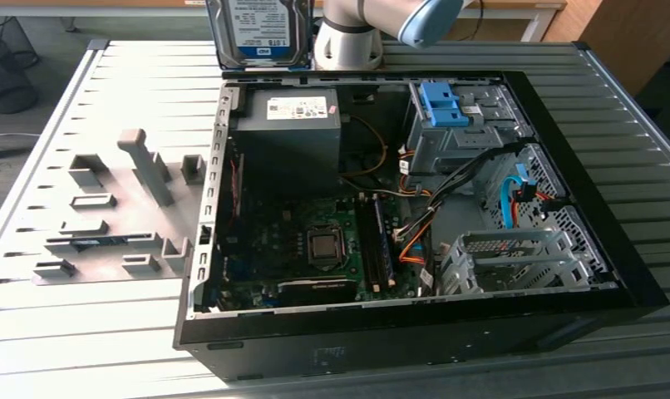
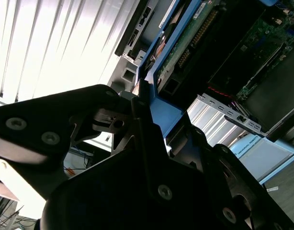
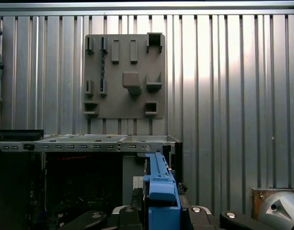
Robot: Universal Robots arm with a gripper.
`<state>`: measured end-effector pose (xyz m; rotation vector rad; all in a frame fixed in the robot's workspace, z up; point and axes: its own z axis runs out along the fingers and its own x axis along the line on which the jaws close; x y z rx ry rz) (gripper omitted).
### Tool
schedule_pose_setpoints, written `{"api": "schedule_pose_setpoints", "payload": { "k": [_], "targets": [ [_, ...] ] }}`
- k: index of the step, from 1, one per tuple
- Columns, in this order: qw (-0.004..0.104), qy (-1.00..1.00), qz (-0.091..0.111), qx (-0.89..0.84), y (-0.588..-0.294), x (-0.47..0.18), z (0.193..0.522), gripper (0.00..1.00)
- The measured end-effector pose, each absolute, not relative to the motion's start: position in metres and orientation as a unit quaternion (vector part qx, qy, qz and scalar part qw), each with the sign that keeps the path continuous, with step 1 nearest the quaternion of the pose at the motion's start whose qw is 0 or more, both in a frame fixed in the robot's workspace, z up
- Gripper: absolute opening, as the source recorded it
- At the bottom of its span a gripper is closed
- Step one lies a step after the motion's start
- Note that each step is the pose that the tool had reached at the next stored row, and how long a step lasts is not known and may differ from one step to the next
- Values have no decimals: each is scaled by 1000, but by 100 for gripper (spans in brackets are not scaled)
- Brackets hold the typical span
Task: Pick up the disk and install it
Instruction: 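Pick up the disk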
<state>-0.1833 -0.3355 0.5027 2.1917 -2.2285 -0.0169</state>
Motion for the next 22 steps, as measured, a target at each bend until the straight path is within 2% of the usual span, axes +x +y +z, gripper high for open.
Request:
{"api": "schedule_pose_setpoints", "payload": {
  "k": [22],
  "targets": [
    [8,-713,-5,701,-335,-179,503,36]
  ]
}}
